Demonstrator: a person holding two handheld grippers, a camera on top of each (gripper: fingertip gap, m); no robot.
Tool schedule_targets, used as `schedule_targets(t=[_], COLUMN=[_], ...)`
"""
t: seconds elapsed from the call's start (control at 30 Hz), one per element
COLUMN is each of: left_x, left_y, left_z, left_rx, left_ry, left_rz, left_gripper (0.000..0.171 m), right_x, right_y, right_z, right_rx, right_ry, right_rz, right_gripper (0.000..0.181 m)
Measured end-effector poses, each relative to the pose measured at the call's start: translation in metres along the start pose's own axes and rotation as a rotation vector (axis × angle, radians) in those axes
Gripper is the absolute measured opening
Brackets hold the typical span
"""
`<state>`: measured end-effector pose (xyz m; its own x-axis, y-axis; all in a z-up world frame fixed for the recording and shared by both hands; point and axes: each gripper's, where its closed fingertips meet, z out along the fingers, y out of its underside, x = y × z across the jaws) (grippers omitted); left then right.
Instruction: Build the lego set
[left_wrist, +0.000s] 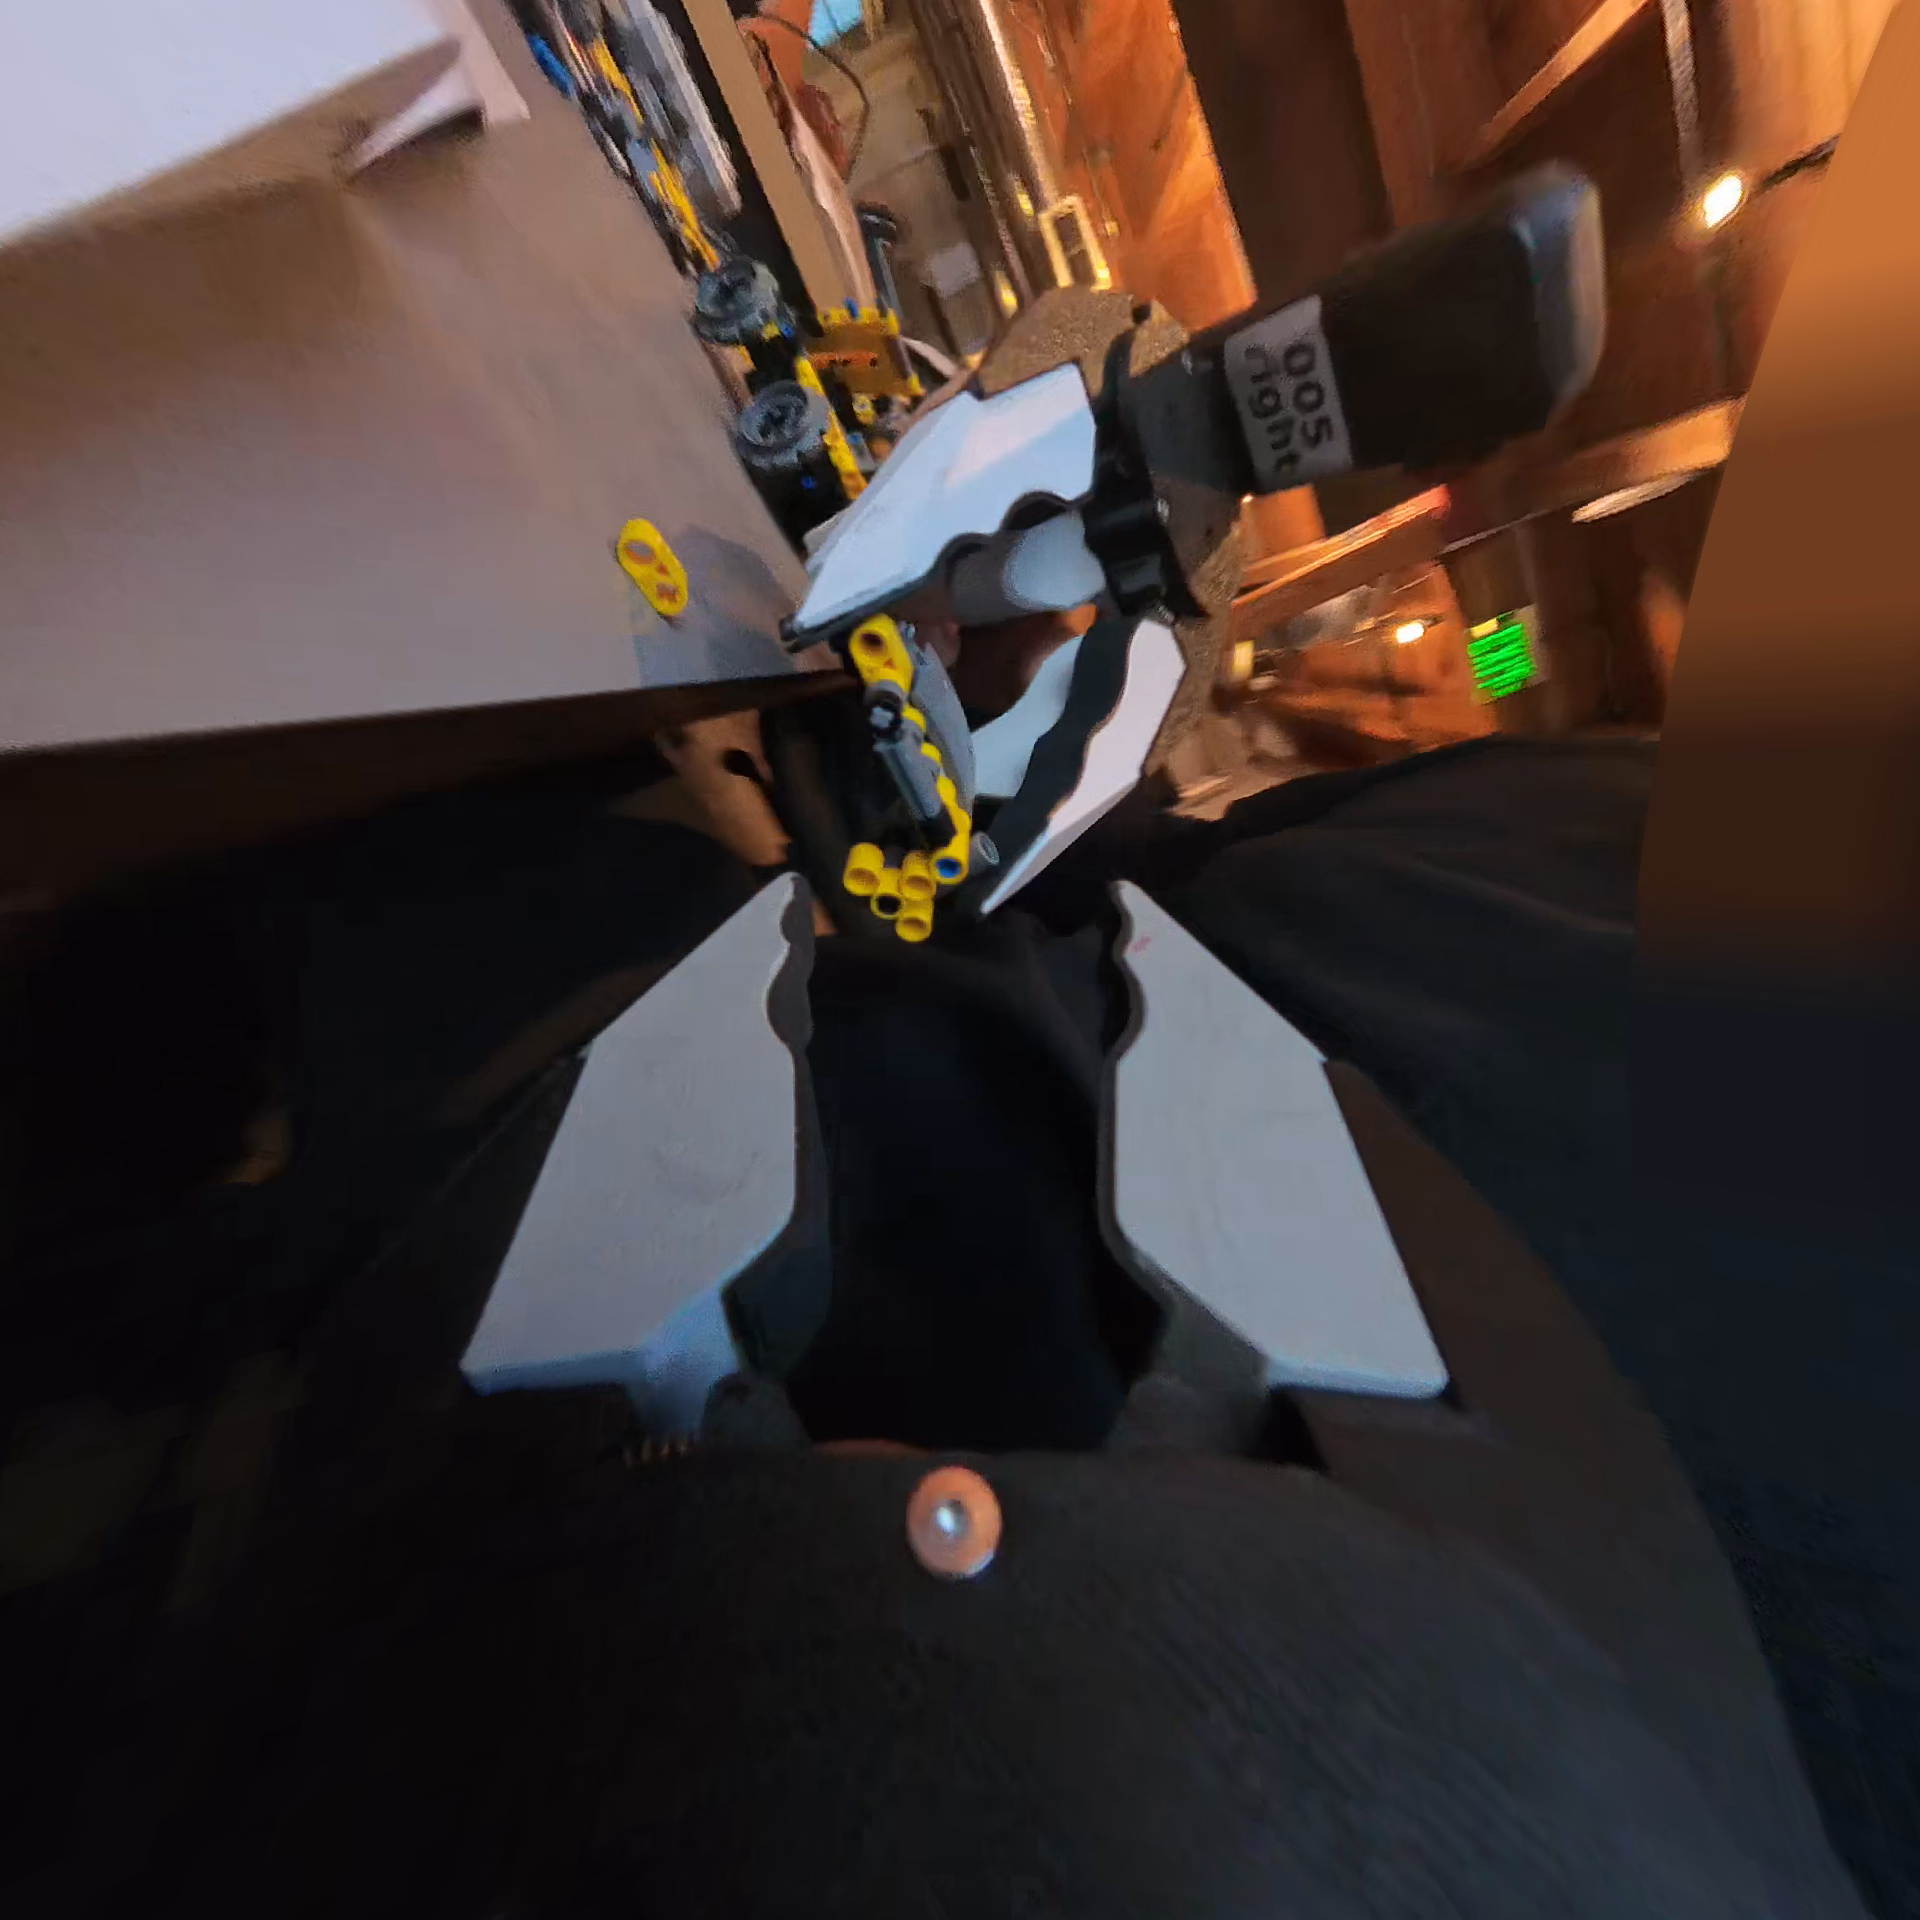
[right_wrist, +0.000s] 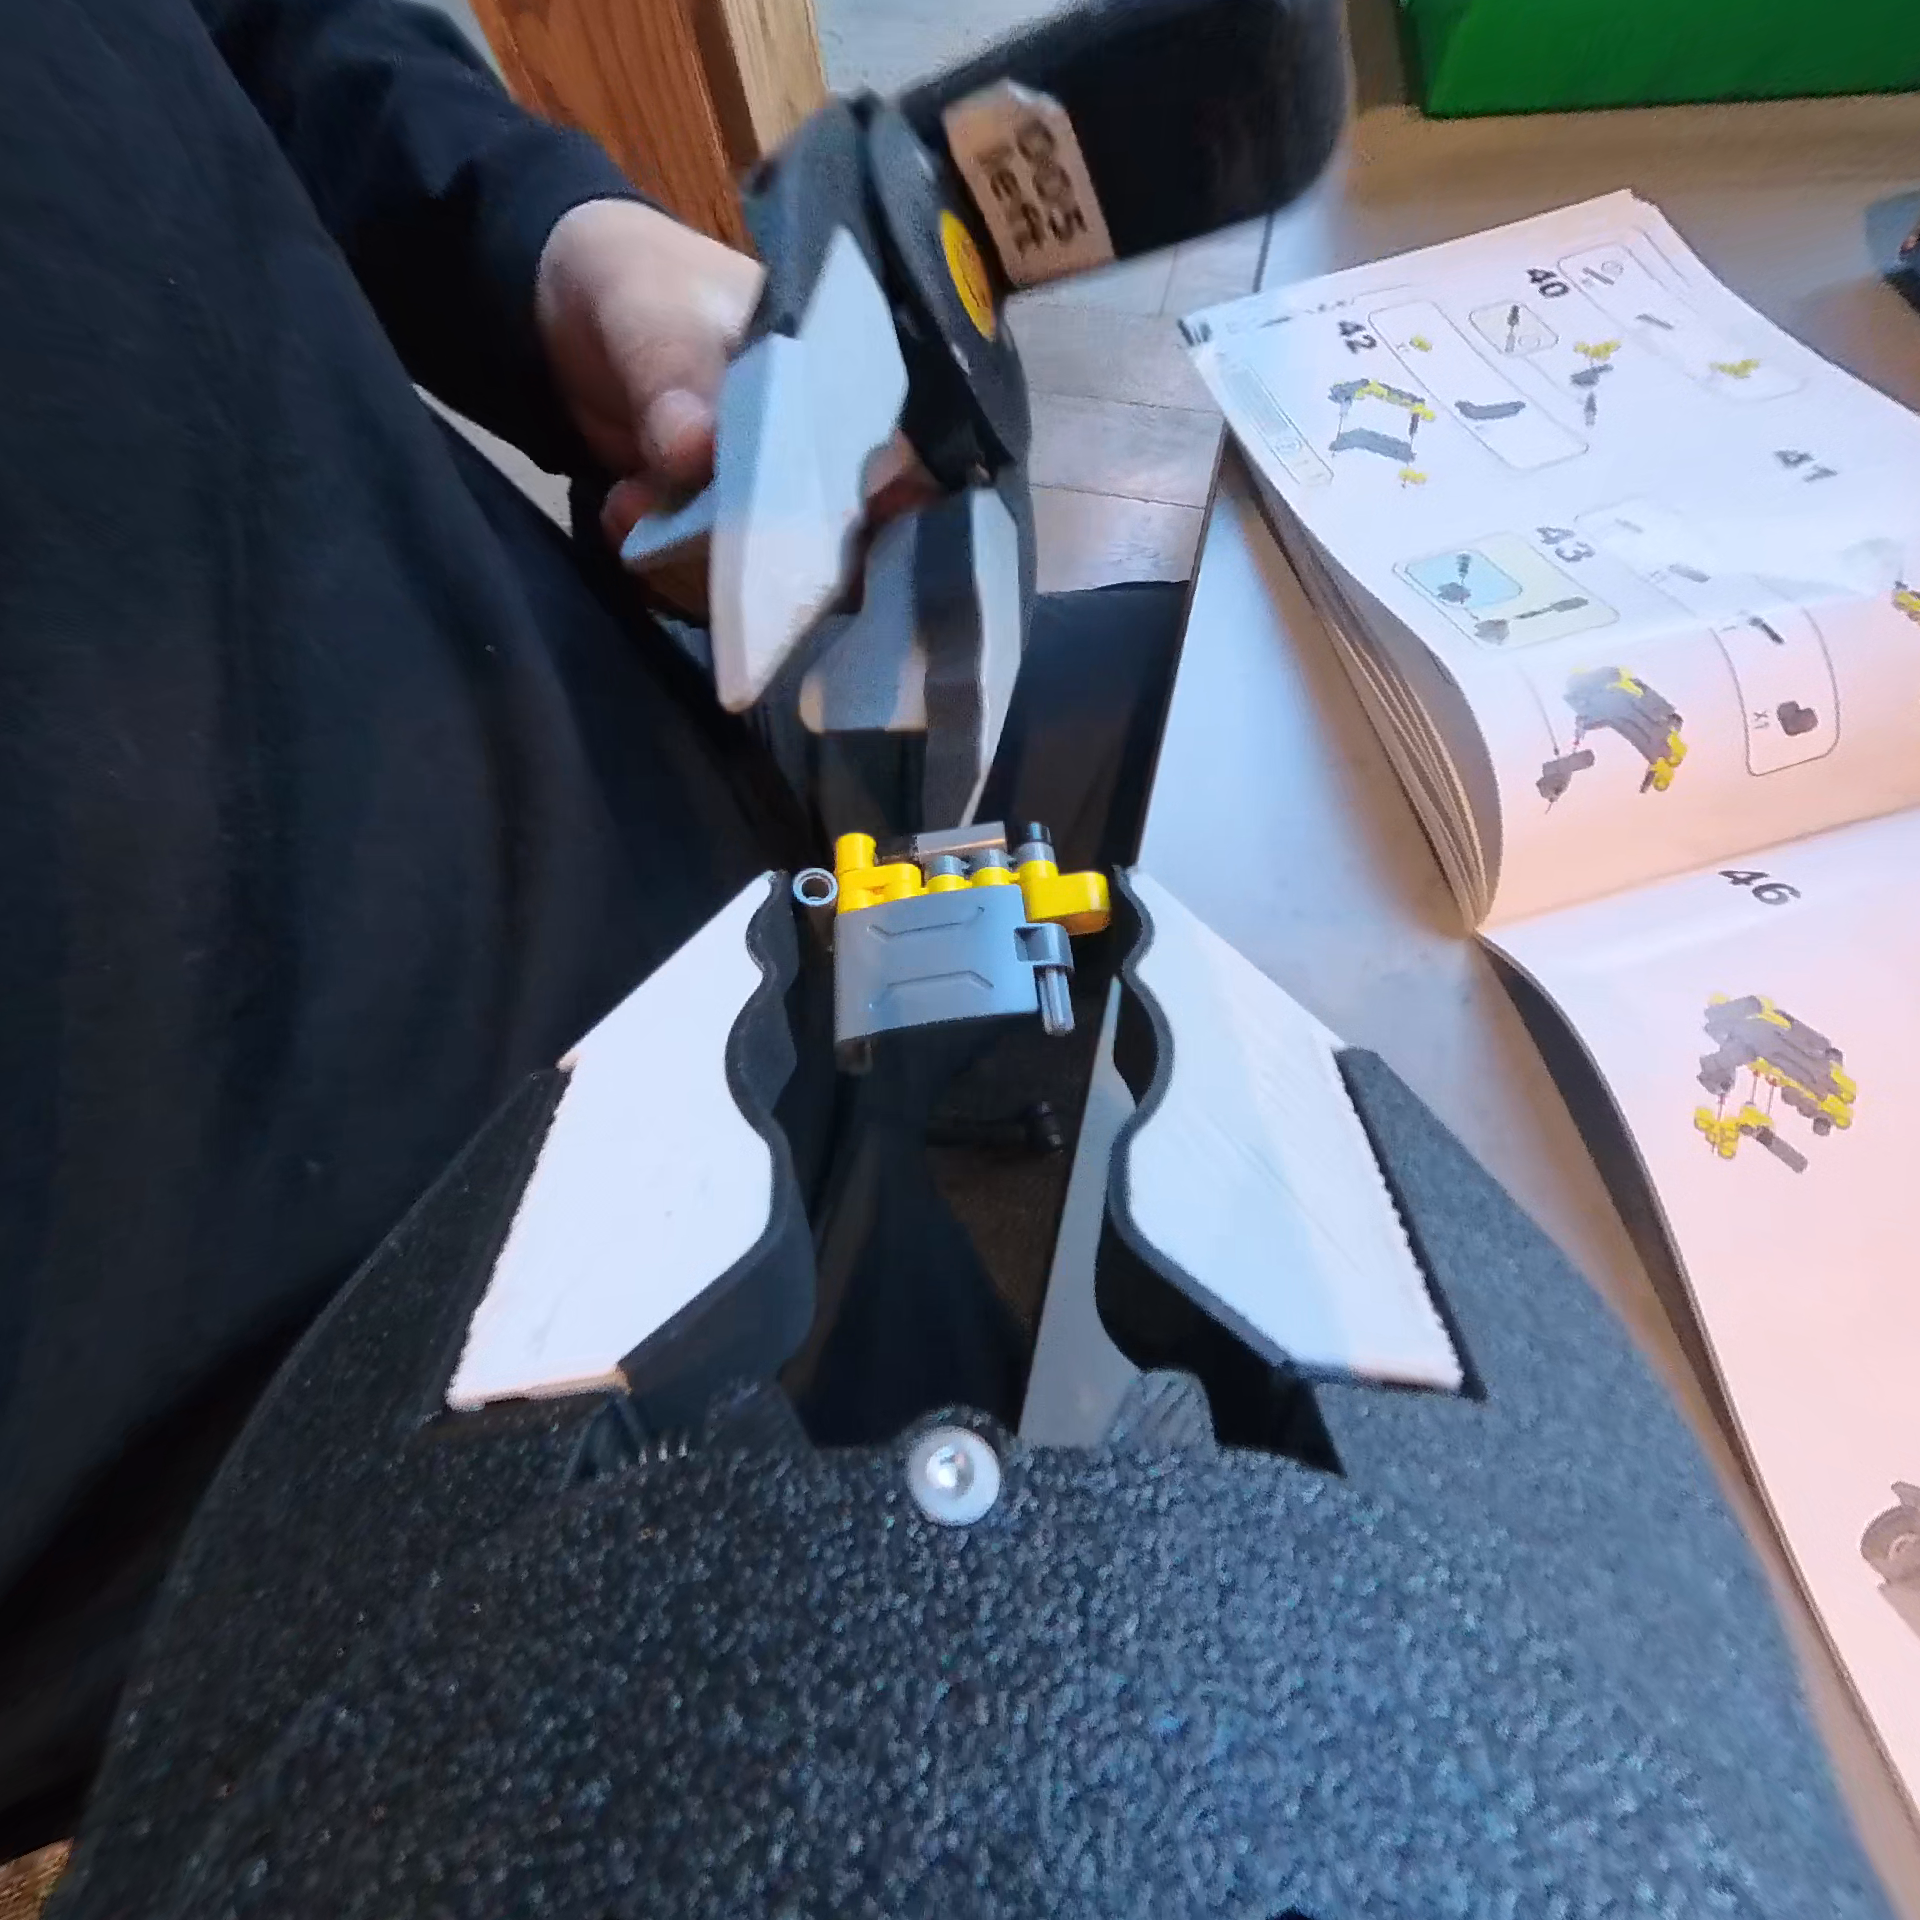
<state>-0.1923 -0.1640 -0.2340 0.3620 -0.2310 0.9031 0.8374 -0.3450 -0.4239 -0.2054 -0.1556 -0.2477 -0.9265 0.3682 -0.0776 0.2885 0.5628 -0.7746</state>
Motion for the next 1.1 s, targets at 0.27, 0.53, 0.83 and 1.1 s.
schedule_targets(t=[0.27,0.53,0.83,1.1], left_x=[-0.011,-0.013,0.003,0.0], left_y=[-0.001,0.008,0.002,-0.005], left_z=[-0.006,0.006,0.026,0.024], left_rx=[-0.058,-0.217,-0.206,-0.178], left_ry=[-0.412,-0.35,-0.314,-0.373], left_rz=[0.639,0.767,0.904,0.972], left_gripper=[0.053,0.05,0.026,0.023], right_x=[0.008,0.005,0.004,0.009], right_y=[0.002,-0.008,-0.017,-0.016], right_z=[0.0,-0.008,-0.026,-0.02], right_rx=[-0.02,0.076,0.196,0.168], right_ry=[0.002,-0.048,-0.074,-0.081], right_rz=[0.117,0.125,0.12,0.166], right_gripper=[0.06,0.06,0.06,0.06])
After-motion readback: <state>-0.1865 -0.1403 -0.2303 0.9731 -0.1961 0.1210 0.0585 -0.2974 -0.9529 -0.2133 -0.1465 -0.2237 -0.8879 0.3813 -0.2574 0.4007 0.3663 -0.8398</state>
